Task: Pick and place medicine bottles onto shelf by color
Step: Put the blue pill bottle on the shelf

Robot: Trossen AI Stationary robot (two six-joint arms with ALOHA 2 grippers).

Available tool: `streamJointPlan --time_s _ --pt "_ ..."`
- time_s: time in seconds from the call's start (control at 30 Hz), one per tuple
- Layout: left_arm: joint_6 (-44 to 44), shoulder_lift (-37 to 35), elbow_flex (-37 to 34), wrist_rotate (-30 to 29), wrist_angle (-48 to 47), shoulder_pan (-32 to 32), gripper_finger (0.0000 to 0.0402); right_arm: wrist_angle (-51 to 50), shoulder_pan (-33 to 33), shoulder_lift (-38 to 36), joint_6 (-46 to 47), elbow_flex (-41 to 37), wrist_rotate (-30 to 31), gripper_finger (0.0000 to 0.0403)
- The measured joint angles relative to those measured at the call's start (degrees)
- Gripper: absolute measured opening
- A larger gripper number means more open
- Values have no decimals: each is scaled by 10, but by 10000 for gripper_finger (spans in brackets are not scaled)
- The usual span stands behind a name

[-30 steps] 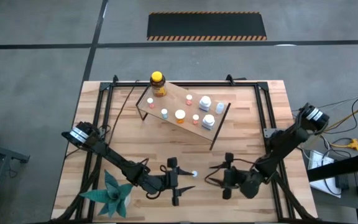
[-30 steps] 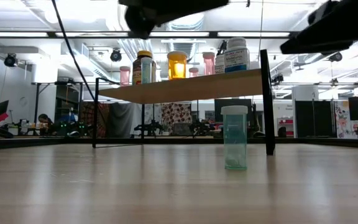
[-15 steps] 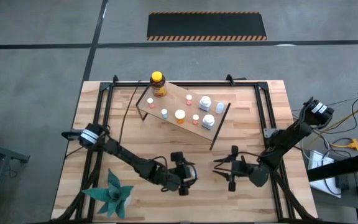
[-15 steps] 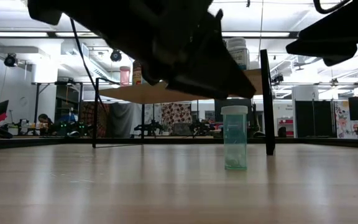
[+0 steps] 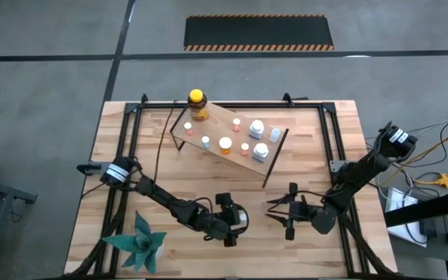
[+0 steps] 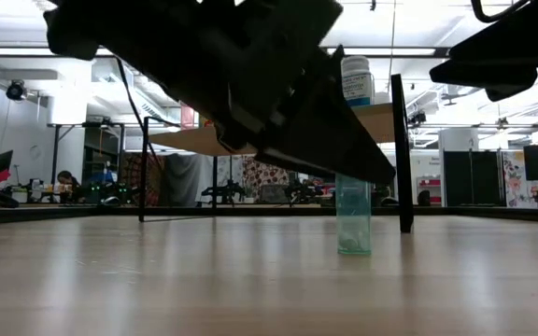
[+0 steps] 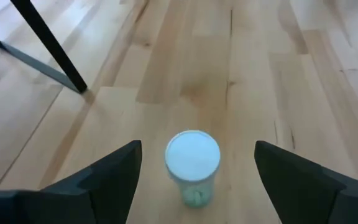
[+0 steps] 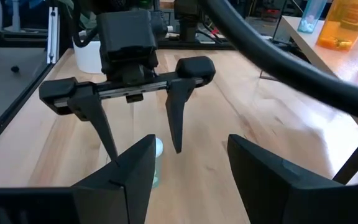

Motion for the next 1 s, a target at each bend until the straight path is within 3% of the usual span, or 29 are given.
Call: streamJointPlan --time_s 0.2,0.73,1.0 --pt "4 1 1 0 0 1 281 -1 0 0 5 0 0 192" --pt "2 1 1 -3 -2 1 129 -5 0 0 9 0 0 192" --pt "0 -9 1 -3 -3 0 101 -5 0 0 9 0 0 192"
